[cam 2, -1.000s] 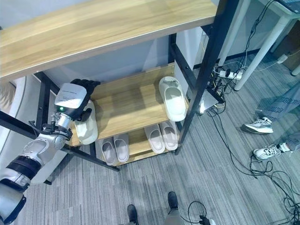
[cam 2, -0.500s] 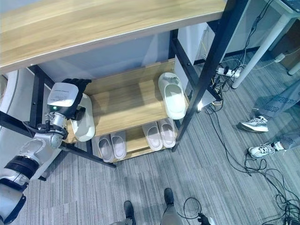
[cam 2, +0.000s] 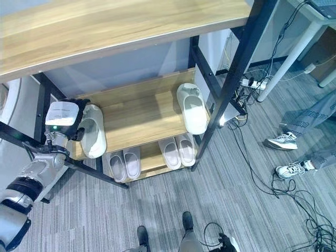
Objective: Arrange the slippers neatly on the shoe rack.
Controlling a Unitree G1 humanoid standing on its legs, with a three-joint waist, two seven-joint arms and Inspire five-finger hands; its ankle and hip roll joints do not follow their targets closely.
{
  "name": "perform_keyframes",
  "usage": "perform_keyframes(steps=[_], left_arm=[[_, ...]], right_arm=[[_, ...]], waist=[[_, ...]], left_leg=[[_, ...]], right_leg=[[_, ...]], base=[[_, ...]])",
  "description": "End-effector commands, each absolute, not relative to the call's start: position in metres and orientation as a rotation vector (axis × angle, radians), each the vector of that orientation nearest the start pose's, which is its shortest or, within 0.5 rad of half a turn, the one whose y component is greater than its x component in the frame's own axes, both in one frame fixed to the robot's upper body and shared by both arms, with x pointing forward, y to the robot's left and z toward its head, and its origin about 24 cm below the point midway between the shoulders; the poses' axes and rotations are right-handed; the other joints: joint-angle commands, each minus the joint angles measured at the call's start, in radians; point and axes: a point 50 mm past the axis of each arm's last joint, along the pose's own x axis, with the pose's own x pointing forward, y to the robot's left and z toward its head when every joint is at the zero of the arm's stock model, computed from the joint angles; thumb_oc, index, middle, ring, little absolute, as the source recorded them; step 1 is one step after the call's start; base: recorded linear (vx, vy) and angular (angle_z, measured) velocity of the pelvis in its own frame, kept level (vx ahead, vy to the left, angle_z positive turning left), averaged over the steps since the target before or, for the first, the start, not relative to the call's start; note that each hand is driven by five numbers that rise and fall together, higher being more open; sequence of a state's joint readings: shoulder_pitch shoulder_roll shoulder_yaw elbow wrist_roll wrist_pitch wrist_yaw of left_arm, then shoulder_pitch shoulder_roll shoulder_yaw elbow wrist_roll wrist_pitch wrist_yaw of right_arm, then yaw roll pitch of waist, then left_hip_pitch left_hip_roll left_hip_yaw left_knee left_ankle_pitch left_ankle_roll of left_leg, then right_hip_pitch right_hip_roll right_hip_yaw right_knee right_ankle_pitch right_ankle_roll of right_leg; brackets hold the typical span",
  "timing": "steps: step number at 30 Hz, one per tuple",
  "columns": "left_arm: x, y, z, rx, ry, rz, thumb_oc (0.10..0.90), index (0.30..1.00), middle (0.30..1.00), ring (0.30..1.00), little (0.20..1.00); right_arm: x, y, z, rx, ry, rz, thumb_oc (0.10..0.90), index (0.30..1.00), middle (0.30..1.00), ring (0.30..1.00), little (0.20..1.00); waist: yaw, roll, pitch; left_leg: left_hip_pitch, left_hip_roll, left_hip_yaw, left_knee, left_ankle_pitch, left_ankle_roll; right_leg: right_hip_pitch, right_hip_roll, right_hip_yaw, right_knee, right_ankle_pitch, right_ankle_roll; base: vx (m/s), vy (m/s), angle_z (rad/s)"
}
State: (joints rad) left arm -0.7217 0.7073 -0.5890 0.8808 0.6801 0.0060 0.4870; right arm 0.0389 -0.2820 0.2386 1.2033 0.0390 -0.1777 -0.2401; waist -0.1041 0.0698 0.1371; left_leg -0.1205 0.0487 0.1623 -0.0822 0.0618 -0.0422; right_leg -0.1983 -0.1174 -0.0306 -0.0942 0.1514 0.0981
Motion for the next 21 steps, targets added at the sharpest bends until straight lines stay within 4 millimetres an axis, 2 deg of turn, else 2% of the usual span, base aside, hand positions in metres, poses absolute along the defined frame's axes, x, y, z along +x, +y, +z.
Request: perform_keyframes(steps=[1, 3, 6, 8, 11, 12, 13, 14, 18, 21], left_arm=[[0.379, 0.270, 0.167, 1.658, -0.246, 0.366, 0.400, 0.300, 0.300, 0.300, 0.300], [0.381, 0.259, 0.163, 1.648, -0.270, 0.334, 0.400, 0.300, 0.300, 0.300, 0.300], [0.387, 0.229, 0.155, 1.653, -0.322, 0.242, 0.400, 0.300, 0.300, 0.300, 0.300], [0.389, 0.217, 0.157, 1.648, -0.360, 0.217, 0.400, 0.300, 0.300, 0.300, 0.300], [0.391, 0.196, 0.165, 1.639, -0.447, 0.183, 0.400, 0.300, 0.300, 0.300, 0.300], [0.392, 0.181, 0.171, 1.628, -0.519, 0.167, 0.400, 0.300, 0.300, 0.300, 0.300], [0.392, 0.181, 0.171, 1.628, -0.520, 0.167, 0.400, 0.300, 0.300, 0.300, 0.300], [0.390, 0.162, 0.178, 1.618, -0.616, 0.143, 0.400, 0.300, 0.300, 0.300, 0.300], [0.386, 0.130, 0.192, 1.551, -0.754, 0.111, 0.400, 0.300, 0.300, 0.300, 0.300], [0.385, 0.118, 0.193, 1.524, -0.795, 0.101, 0.400, 0.300, 0.300, 0.300, 0.300]], right_arm=[[0.084, -0.269, -0.147, -0.537, 1.050, -0.225, 0.800, 0.900, 0.900, 0.900, 0.900], [0.085, -0.269, -0.146, -0.539, 1.047, -0.225, 0.800, 0.900, 0.900, 0.900, 0.900], [0.081, -0.272, -0.147, -0.529, 1.061, -0.245, 0.800, 0.900, 0.900, 0.900, 0.900], [0.081, -0.273, -0.146, -0.525, 1.062, -0.256, 0.800, 0.900, 0.900, 0.900, 0.900], [0.083, -0.273, -0.146, -0.520, 1.060, -0.259, 0.800, 0.900, 0.900, 0.900, 0.900], [0.086, -0.274, -0.145, -0.520, 1.054, -0.262, 0.800, 0.900, 0.900, 0.900, 0.900], [0.086, -0.274, -0.145, -0.520, 1.053, -0.262, 0.800, 0.900, 0.900, 0.900, 0.900], [0.092, -0.274, -0.143, -0.527, 1.035, -0.256, 0.800, 0.900, 0.900, 0.900, 0.900], [0.100, -0.273, -0.142, -0.539, 1.015, -0.249, 0.800, 0.900, 0.900, 0.900, 0.900], [0.102, -0.273, -0.141, -0.544, 1.010, -0.249, 0.800, 0.900, 0.900, 0.900, 0.900]], waist=[[-0.012, 0.042, -0.026], [-0.015, 0.039, -0.024], [-0.025, 0.035, -0.016], [-0.028, 0.035, -0.013], [-0.032, 0.038, -0.007], [-0.036, 0.040, -0.002], [-0.036, 0.040, -0.002], [-0.040, 0.043, 0.006], [-0.045, 0.046, 0.014], [-0.049, 0.048, 0.017]], left_leg=[[-0.022, -0.059, -0.053, -0.005, -0.081, 0.014], [-0.025, -0.058, -0.052, -0.005, -0.081, 0.015], [-0.032, -0.056, -0.044, -0.005, -0.082, 0.015], [-0.034, -0.057, -0.042, -0.005, -0.081, 0.016], [-0.039, -0.057, -0.039, -0.005, -0.081, 0.016], [-0.043, -0.057, -0.038, -0.005, -0.080, 0.017], [-0.043, -0.057, -0.038, -0.005, -0.080, 0.017], [-0.049, -0.058, -0.036, -0.005, -0.079, 0.017], [-0.064, -0.059, -0.029, -0.005, -0.077, 0.018], [-0.072, -0.058, -0.025, -0.005, -0.077, 0.019]], right_leg=[[0.032, 0.033, -0.027, 0.013, -0.128, 0.048], [0.028, 0.033, -0.025, 0.014, -0.129, 0.047], [0.018, 0.034, -0.020, 0.017, -0.128, 0.045], [0.015, 0.035, -0.019, 0.018, -0.128, 0.045], [0.007, 0.035, -0.015, 0.020, -0.128, 0.045], [0.000, 0.035, -0.013, 0.023, -0.126, 0.044], [-0.001, 0.035, -0.012, 0.024, -0.126, 0.044], [-0.009, 0.034, -0.007, 0.025, -0.124, 0.046], [-0.026, 0.033, -0.001, 0.025, -0.119, 0.047], [-0.036, 0.034, 0.004, 0.025, -0.116, 0.047]], base=[[0.00, 0.000, 0.00], [0.00, -0.011, -0.02], [0.00, -0.032, -0.01], [0.00, -0.009, -0.02], [0.00, -0.017, -0.04], [0.00, -0.013, -0.06], [0.00, -0.011, -0.05], [0.00, 0.000, -0.06], [0.00, -0.005, -0.09], [0.00, -0.005, -0.10]])
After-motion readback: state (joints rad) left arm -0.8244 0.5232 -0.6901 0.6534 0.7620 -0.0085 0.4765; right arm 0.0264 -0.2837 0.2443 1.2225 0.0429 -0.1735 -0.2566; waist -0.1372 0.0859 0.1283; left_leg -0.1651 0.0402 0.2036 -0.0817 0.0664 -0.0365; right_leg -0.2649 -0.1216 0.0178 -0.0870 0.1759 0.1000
